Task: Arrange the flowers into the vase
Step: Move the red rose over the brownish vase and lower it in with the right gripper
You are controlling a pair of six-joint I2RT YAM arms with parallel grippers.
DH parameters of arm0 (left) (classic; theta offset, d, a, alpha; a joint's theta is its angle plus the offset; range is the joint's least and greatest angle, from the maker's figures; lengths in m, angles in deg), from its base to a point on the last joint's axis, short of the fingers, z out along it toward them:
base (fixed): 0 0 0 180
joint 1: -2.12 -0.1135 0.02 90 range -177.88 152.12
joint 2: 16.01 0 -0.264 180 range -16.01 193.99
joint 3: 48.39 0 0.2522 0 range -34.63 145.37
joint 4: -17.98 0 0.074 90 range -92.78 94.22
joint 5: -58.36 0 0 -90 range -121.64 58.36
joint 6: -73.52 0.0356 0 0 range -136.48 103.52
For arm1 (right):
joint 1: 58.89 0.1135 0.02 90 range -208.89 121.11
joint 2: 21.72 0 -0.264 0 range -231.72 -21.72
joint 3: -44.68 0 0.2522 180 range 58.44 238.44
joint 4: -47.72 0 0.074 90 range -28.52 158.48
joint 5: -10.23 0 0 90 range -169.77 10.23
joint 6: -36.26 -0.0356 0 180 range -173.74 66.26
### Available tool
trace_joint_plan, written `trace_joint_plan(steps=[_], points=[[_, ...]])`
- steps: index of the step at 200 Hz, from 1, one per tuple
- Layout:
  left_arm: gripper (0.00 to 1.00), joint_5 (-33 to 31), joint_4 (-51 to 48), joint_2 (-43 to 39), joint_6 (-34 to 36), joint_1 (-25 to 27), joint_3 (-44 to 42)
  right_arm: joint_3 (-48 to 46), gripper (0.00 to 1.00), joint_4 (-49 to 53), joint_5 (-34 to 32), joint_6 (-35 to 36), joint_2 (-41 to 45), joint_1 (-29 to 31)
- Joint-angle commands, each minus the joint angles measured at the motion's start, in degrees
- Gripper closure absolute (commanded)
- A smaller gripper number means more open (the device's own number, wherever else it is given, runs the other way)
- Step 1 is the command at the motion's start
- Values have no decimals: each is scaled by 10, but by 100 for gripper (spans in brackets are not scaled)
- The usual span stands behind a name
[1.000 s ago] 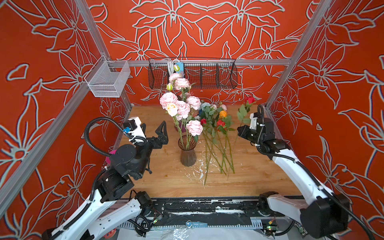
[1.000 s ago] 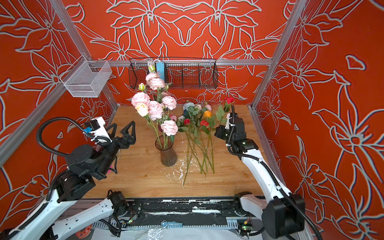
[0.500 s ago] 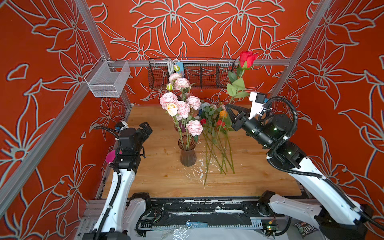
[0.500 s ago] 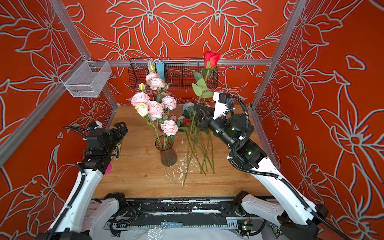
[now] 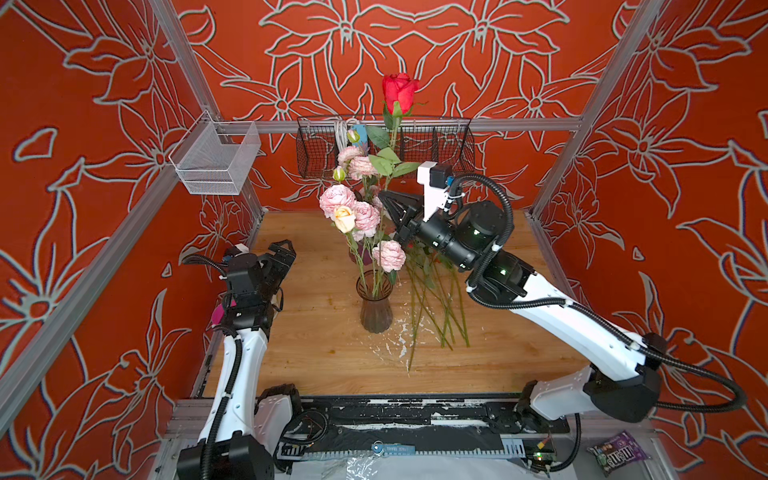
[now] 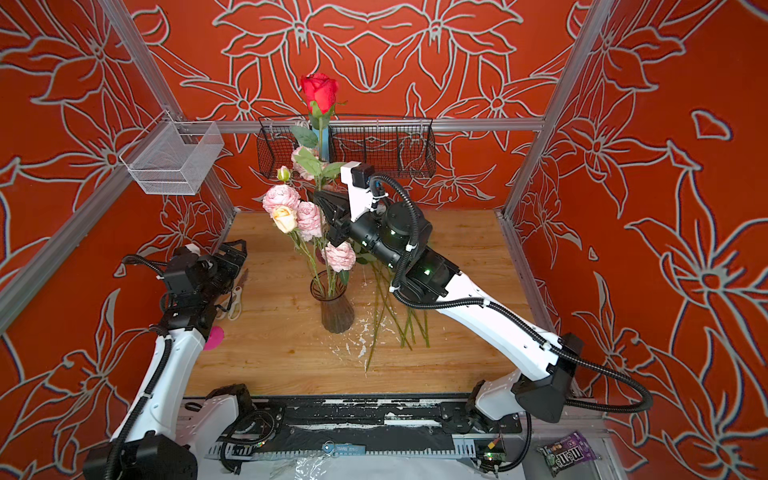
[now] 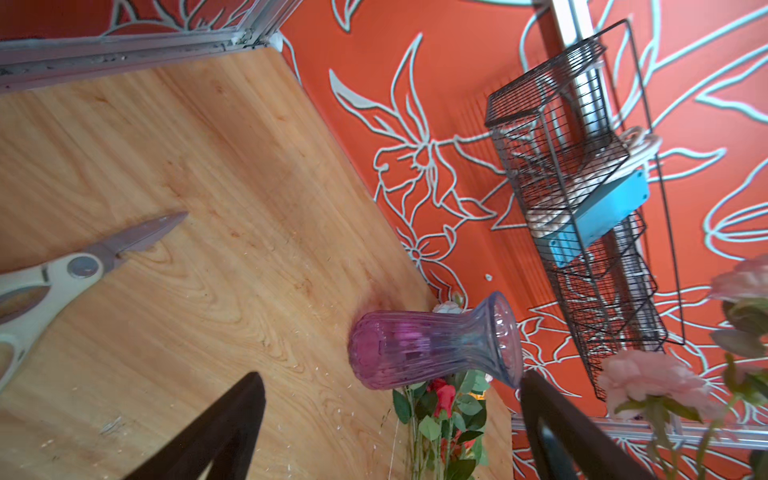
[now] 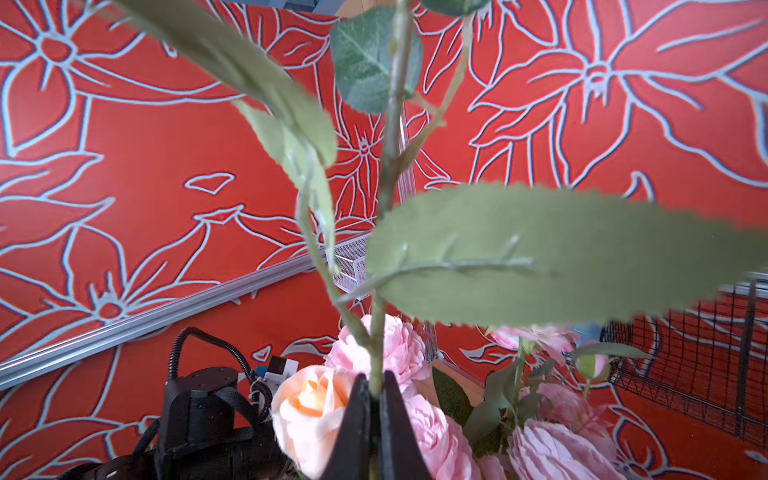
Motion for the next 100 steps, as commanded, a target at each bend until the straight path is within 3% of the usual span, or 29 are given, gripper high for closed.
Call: trace_joint_plan(steps=[1, 41, 81, 100], points=[[5, 12, 16, -6, 0, -4, 11, 10, 100, -47, 4, 33, -13, 5], [5, 11, 15, -15, 3, -6, 12, -72, 100, -57, 1, 25, -5, 11], [5, 13, 16, -16, 3, -8, 13, -187, 100, -76, -52, 32, 36, 43], [5, 13, 19, -15, 4, -7, 11, -213, 90, -67, -64, 19, 47, 47]])
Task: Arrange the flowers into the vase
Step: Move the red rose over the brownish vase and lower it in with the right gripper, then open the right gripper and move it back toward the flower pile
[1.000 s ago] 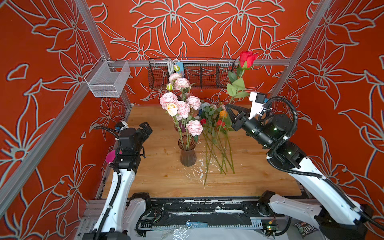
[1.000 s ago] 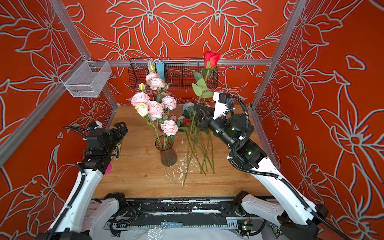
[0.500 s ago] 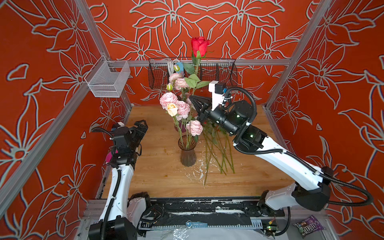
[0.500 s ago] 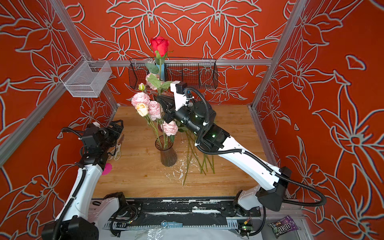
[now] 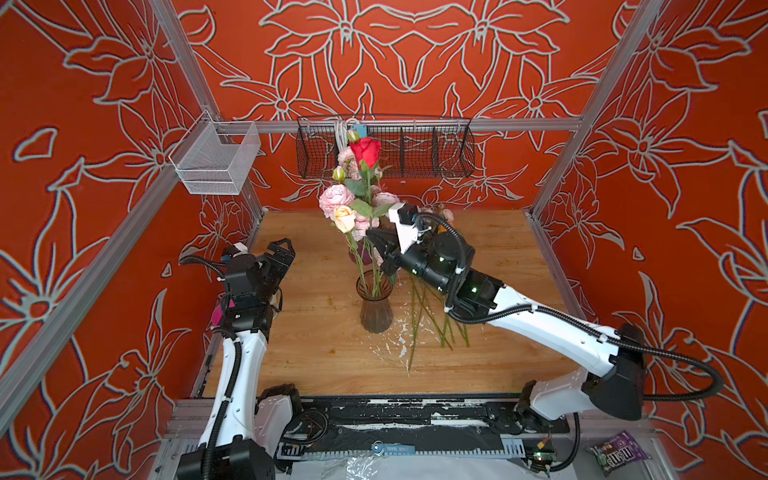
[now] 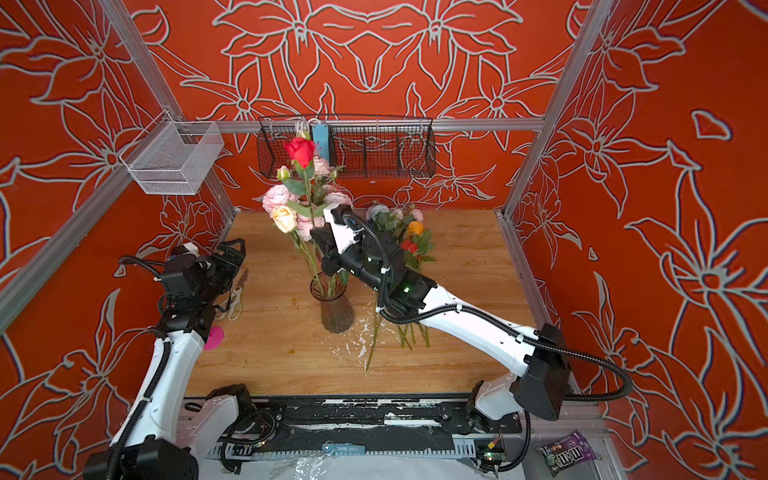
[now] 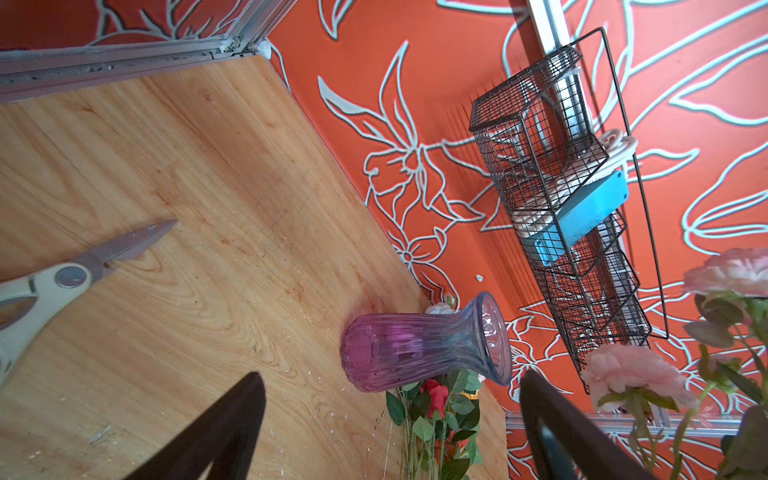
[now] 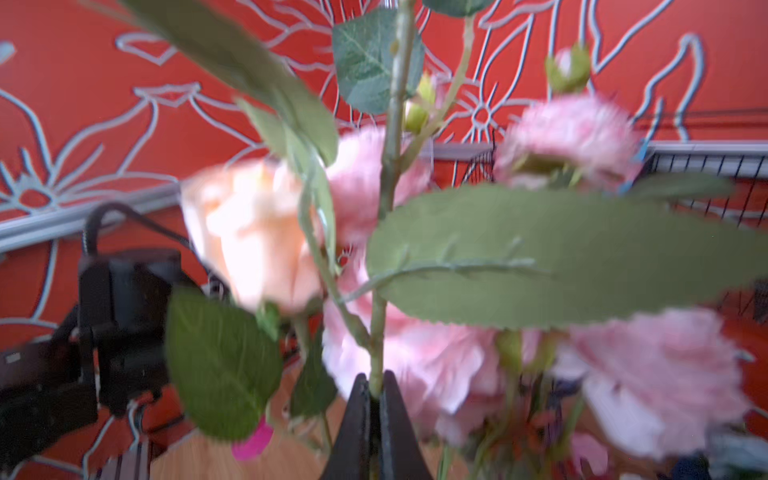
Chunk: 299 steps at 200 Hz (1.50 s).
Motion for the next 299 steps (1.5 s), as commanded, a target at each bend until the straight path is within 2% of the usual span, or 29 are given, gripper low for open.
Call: trace_joint_plan(steps=[1, 18, 29, 68, 103, 122, 143, 177, 219, 251, 279, 299], points=[[5, 7, 17, -6, 2, -5, 11, -21, 90, -20, -31, -2, 36, 8], [5, 6, 15, -4, 2, -4, 11, -31, 73, 8, -55, -2, 45, 13], [5, 9, 17, -2, 2, -4, 12, -39, 66, 21, -66, 1, 56, 15], [5, 11, 18, 2, 2, -5, 12, -58, 57, 73, -97, 13, 102, 23], [5, 23, 24, 11, -3, -5, 10, -53, 57, 81, -111, 23, 114, 25], [5, 26, 23, 15, -4, -4, 12, -14, 57, 130, -104, 20, 94, 25], [6, 27, 22, 13, -1, -5, 12, -21, 57, 145, -121, 6, 93, 26], [6, 31, 27, 12, -3, -5, 11, -43, 56, 185, -99, -7, 123, 28], [7, 41, 29, 18, -6, -4, 12, -25, 55, 245, -61, -24, 161, 28], [7, 38, 26, 17, 0, 6, 12, -75, 55, 236, -94, -39, 226, 28], [8, 35, 28, 25, 11, 18, 13, -177, 55, 218, -183, -57, 316, 25], [8, 38, 26, 33, 13, 22, 15, -231, 55, 221, -213, -75, 355, 11]])
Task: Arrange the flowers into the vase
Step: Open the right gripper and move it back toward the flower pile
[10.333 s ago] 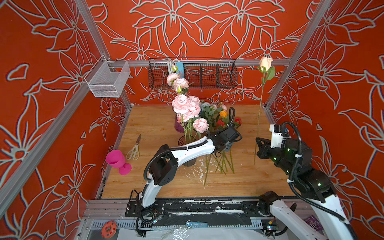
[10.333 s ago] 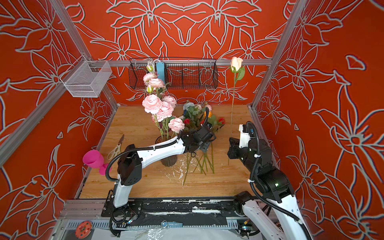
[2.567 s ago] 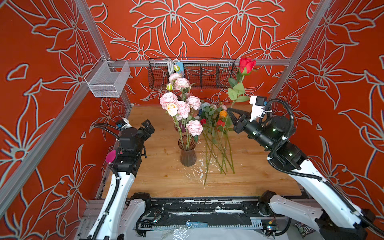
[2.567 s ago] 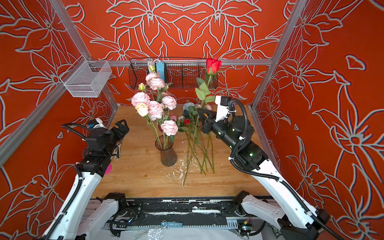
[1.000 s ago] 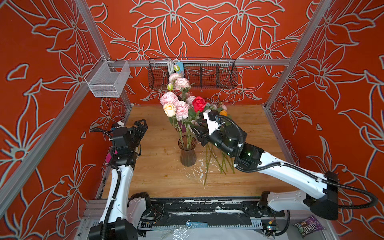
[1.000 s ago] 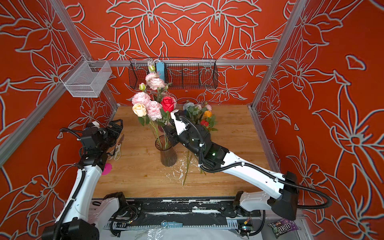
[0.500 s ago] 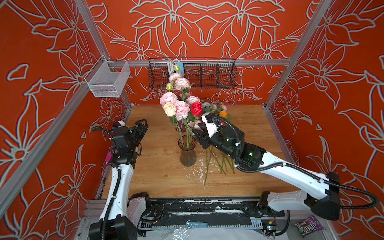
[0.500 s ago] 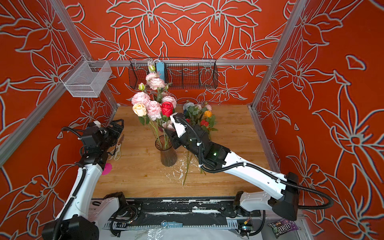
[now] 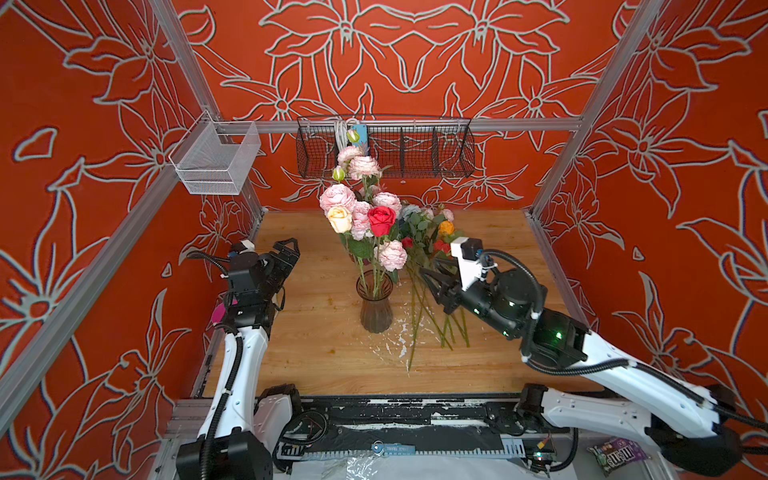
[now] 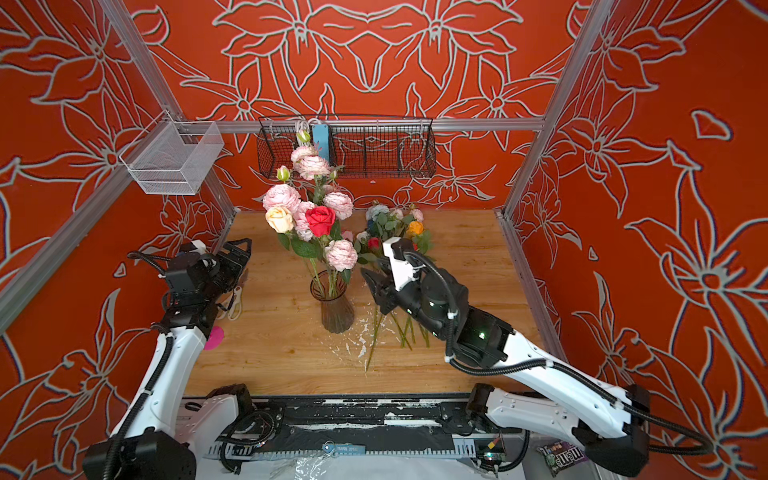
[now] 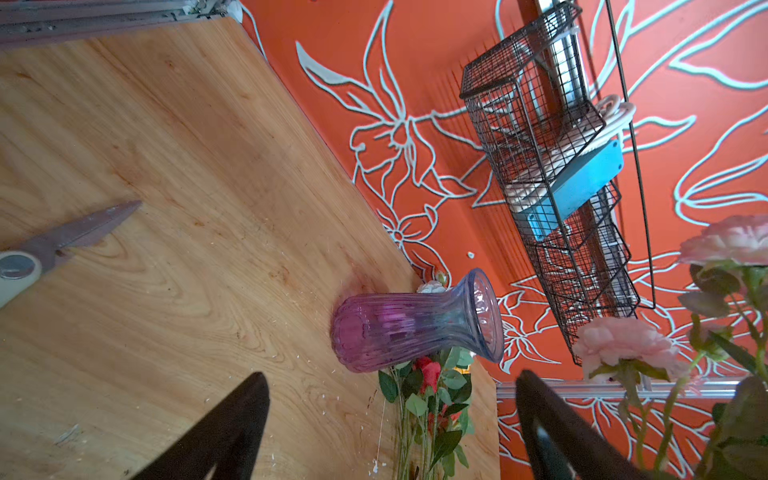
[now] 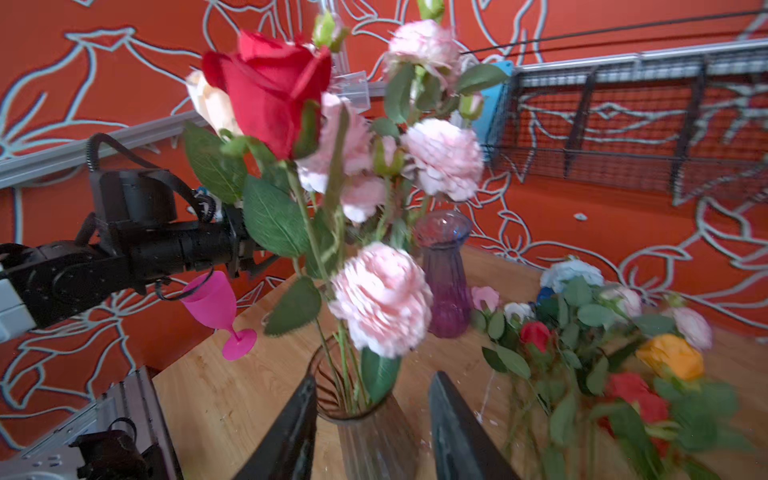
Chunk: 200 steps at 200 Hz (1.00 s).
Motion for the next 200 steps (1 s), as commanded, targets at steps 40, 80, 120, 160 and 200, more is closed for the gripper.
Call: trace_joint_plan(steps=[40, 80, 120, 160, 200], points=[[9, -3, 3, 11, 21, 25, 20, -91, 55, 24, -62, -61, 37, -41], [8, -13, -5, 11, 17, 29, 20, -122, 55, 52, -27, -134, 2, -146], [7, -1, -1, 36, -6, 29, 19, -92, 55, 125, 100, -182, -131, -312], [6, 8, -3, 46, -16, 28, 20, -26, 65, 125, 173, -185, -298, -393], [6, 20, -13, 53, -25, 13, 27, 62, 85, 150, 223, -167, -435, -421]])
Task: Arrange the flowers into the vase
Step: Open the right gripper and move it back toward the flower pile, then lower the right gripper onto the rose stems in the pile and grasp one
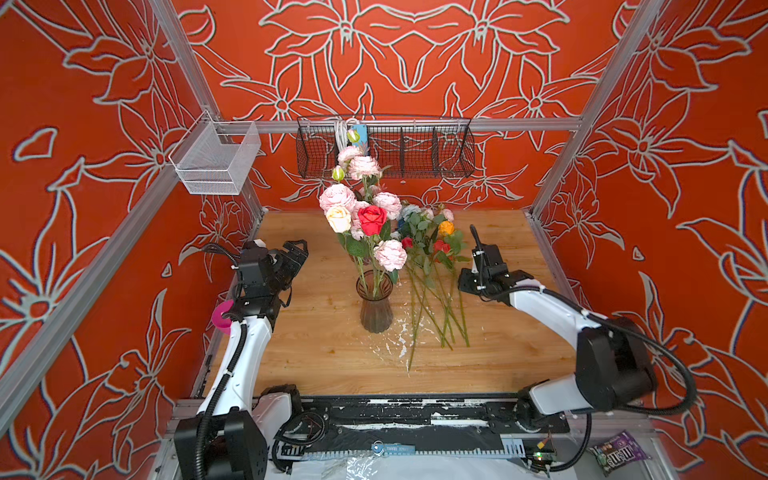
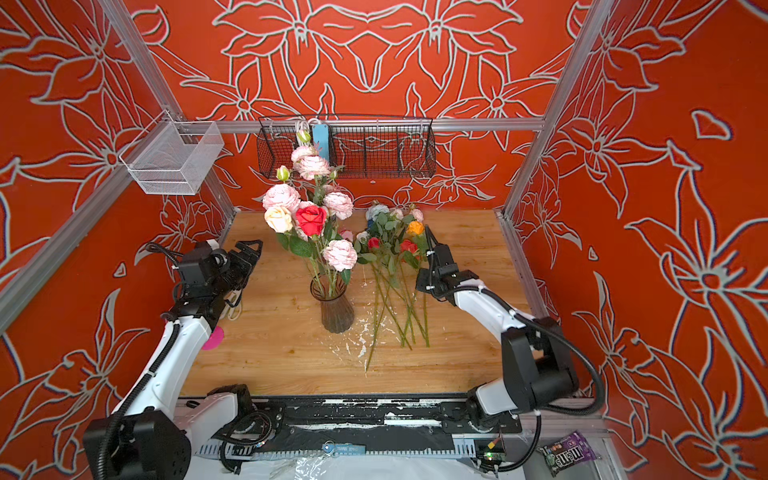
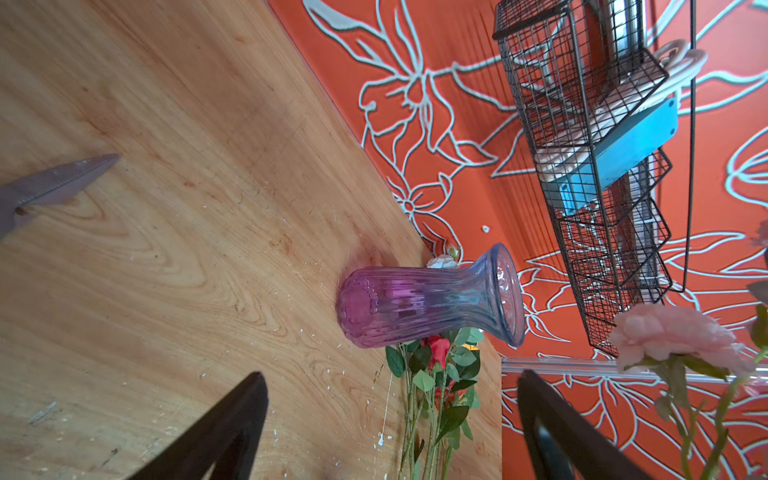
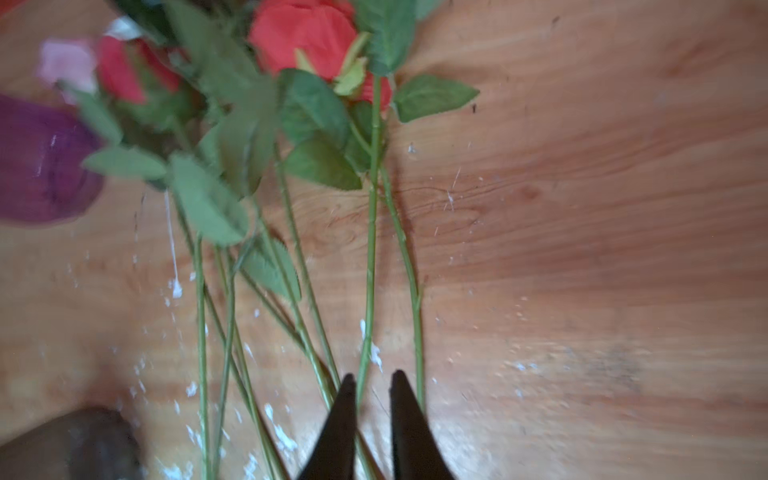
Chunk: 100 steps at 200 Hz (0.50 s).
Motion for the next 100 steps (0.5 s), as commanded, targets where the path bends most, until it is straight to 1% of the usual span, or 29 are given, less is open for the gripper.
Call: trace_joint_plan(steps=[1, 20, 35, 64, 78, 100], points=[[6, 8, -8, 3, -14, -11, 19, 45, 85, 24, 42, 1, -48, -7], [6, 18, 4, -1, -20, -18, 14, 62, 83, 24, 39, -3, -83, -8], [6, 24, 7, -1, -24, -19, 14, 75, 79, 24, 38, -5, -107, -8], [6, 39, 14, 7, -31, -23, 14, 91, 79, 24, 32, -4, -139, -8], [6, 42, 15, 9, -33, -23, 15, 86, 80, 14, 42, -3, -133, -7], [6, 42, 14, 11, -33, -23, 15, 61, 80, -8, 65, -1, -95, -1]])
